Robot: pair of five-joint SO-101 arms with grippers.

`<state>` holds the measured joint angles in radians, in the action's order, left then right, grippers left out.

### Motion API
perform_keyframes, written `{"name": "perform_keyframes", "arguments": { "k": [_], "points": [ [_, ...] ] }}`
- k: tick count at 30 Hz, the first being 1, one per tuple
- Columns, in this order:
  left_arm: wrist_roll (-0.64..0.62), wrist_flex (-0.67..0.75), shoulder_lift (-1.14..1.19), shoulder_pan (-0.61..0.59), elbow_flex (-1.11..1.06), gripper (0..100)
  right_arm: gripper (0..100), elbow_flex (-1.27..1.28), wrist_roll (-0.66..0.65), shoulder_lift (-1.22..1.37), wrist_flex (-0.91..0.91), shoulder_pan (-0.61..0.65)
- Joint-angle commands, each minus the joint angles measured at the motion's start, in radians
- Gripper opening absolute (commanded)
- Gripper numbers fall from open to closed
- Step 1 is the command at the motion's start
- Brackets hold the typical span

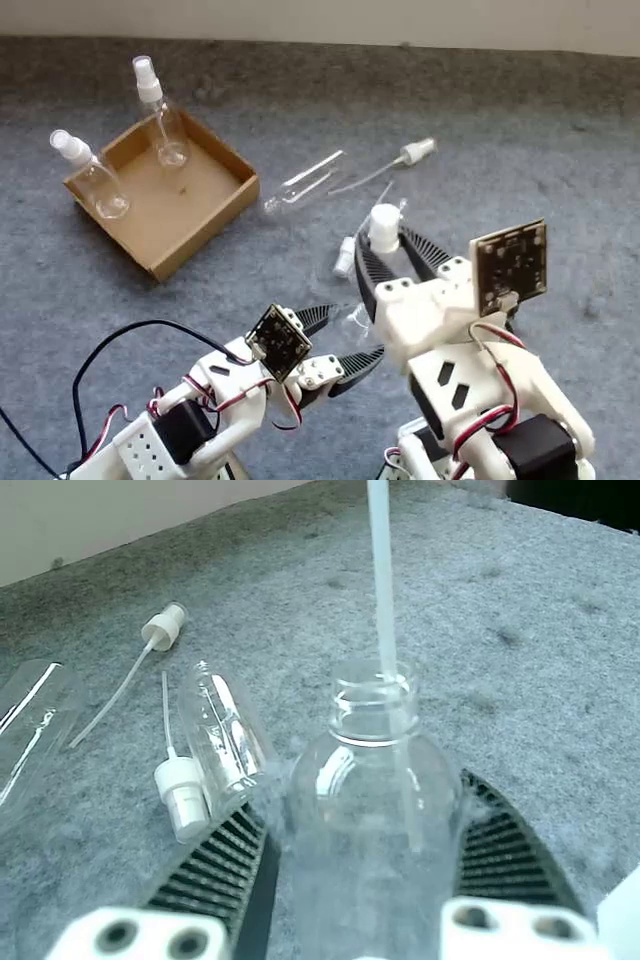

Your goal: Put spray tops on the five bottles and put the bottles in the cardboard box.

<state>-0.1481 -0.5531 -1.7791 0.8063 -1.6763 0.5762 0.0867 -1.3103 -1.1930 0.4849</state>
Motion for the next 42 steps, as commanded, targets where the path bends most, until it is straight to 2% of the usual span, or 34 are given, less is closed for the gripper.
{"name": "perform_keyframes", "arguments": {
  "k": [1, 5, 16, 24, 27, 31, 39, 42],
  "points": [
    [-0.014, 0.058, -0.016, -0.088, -0.019, 4, 0.8, -0.01, 0.005, -0.005, -0.018, 0.018],
    [-0.014, 0.107, -0.016, -0.113, -0.019, 4, 0.8, -0.007, 0.005, -0.005, -0.039, 0.019],
    [-0.014, 0.112, -0.016, -0.113, -0.019, 4, 1.1, 0.027, 0.003, -0.004, -0.104, 0.024],
    [-0.014, 0.11, -0.016, -0.113, -0.019, 4, 1.8, 0.156, 0.003, -0.005, -0.107, 0.108],
    [-0.014, 0.11, -0.016, -0.113, -0.019, 4, 8.1, 0.157, -0.014, -0.005, -0.114, 0.107],
    [-0.014, 0.11, -0.016, -0.113, -0.019, 4, 17.0, 0.157, -0.121, -0.005, -0.176, 0.107],
    [-0.012, 0.11, -0.016, -0.113, -0.019, 4, 17.3, 0.076, -0.144, -0.005, -0.183, 0.104],
    [-0.012, 0.107, -0.016, -0.114, -0.019, 4, 17.3, -0.021, -0.146, -0.005, -0.185, 0.056]
  ]
}}
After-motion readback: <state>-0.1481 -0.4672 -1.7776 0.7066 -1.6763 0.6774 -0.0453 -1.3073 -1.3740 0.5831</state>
